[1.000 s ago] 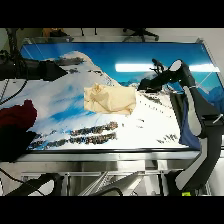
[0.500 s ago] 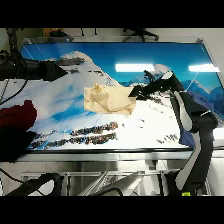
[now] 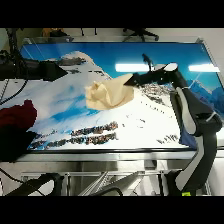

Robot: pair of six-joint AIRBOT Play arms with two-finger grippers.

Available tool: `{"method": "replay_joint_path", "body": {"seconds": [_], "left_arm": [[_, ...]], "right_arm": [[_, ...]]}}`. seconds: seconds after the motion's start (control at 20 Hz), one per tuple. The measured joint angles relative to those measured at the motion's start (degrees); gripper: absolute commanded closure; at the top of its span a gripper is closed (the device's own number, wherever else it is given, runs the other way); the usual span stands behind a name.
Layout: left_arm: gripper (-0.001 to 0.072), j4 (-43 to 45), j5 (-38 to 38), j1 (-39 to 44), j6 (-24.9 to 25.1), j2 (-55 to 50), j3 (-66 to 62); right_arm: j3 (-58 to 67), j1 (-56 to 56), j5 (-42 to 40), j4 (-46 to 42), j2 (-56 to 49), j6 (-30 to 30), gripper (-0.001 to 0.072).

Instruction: Fold the shirts.

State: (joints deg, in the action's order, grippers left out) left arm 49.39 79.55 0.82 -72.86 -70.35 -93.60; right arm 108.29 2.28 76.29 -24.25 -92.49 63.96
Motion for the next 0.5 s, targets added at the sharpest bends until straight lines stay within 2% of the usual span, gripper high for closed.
{"method": "replay_joint_path", "body": {"seconds": [0.3, 0.5], "left_arm": [[0.0694, 0.0, 0.0, 0.0, -0.2, 0.0, 0.0], [0.0693, 0.0, 0.0, 0.0, -0.5, 0.0, 0.0]], "right_arm": [[7.3, -10.4, -7.2, 1.8, 10.4, 3.8, 0.0692], [8.2, -17.8, -13.9, 1.1, 12.9, 7.0, 0.0692]]}}
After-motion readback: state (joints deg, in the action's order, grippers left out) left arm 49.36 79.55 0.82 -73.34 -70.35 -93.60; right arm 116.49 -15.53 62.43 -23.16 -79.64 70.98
